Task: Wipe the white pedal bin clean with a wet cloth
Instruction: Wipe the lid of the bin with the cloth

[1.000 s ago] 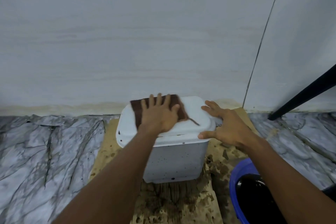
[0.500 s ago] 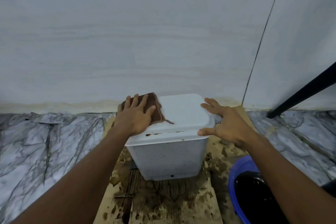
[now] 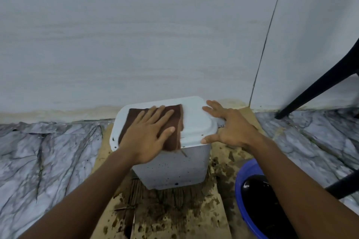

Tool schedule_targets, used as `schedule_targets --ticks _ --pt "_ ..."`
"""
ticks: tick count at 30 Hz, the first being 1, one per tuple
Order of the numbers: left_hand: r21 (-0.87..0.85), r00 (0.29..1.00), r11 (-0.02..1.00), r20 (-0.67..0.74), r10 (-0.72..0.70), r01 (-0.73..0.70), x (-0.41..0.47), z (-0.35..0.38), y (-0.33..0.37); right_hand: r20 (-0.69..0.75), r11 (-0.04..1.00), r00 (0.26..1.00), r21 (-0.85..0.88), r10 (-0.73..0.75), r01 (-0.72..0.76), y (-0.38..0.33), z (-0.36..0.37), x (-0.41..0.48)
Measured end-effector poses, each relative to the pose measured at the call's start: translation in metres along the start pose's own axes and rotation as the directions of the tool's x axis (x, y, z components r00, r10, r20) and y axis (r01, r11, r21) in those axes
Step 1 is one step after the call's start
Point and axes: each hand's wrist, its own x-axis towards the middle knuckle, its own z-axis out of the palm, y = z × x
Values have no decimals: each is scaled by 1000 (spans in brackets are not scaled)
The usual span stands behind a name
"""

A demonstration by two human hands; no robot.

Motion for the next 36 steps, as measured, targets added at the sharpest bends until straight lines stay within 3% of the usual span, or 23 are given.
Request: schedule_targets --ticks 4,8,12,16,19,23,28,33,36 --pt "67 1000 998 3 -16 16 -1 2 -2 42 999 999 -37 7 -5 5 -4 -1" --pt "112 996 990 -12 89 -87 23 12 51 47 999 999 -37 -16 18 10 -4 0" --pt "121 998 991 -11 65 -63 42 17 82 46 999 998 -16 -38 39 14 -3 2" --pt "102 990 987 -62 130 -124 21 11 39 50 999 998 -37 -34 36 12 -3 1" --pt "94 994 993 -71 79 -72 2 7 5 71 996 997 -82 -25 31 11 -3 1" --pt "112 998 994 -68 18 -10 12 11 28 29 998 999 -60 -16 18 15 -1 3" --pt "129 997 990 -41 64 -58 41 18 75 8 999 999 31 -43 42 20 3 6" --pt "95 977 984 -134 164 -152 18 15 37 22 999 999 -28 -25 25 19 1 7" --pt "79 984 992 -143 105 -94 8 13 20 34 997 999 -79 -20 23 21 1 8"
